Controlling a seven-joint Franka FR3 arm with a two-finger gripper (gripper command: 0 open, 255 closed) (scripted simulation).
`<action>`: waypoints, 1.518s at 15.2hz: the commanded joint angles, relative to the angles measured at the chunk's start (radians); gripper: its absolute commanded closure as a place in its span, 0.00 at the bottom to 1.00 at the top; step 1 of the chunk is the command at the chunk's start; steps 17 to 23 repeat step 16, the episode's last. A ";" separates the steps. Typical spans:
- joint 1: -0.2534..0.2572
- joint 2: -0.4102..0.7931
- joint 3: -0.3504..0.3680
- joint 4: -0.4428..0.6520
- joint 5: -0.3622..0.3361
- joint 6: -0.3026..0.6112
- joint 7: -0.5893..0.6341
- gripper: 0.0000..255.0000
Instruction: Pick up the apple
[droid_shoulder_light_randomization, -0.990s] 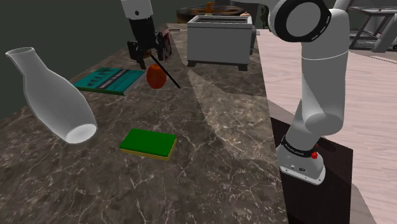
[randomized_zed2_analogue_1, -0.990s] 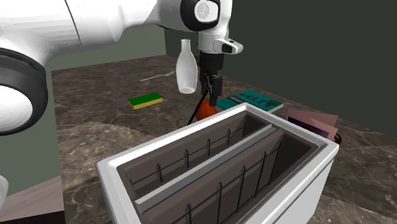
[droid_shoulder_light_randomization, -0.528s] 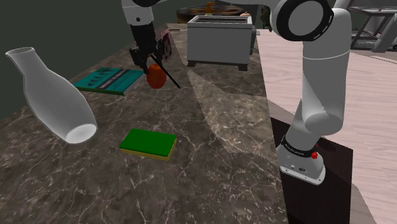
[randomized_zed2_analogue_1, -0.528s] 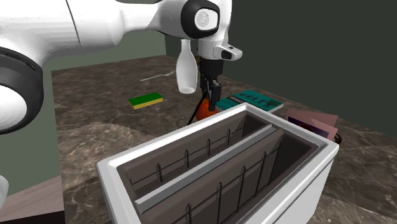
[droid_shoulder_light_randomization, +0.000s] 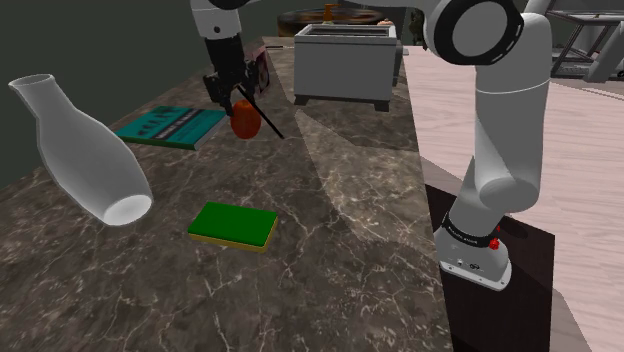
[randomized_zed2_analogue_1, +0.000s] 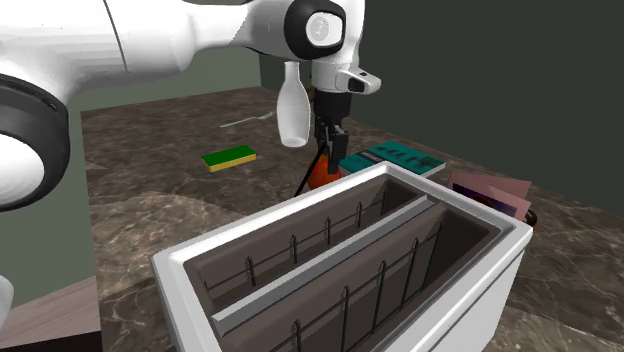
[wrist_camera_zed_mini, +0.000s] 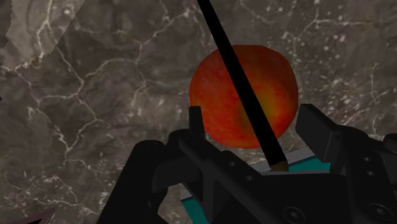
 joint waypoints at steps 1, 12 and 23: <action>0.003 0.008 0.000 0.030 -0.002 -0.024 0.000 1.00; 0.045 0.119 0.000 0.357 -0.033 -0.241 0.006 1.00; 0.064 0.164 -0.003 0.464 -0.046 -0.303 0.006 1.00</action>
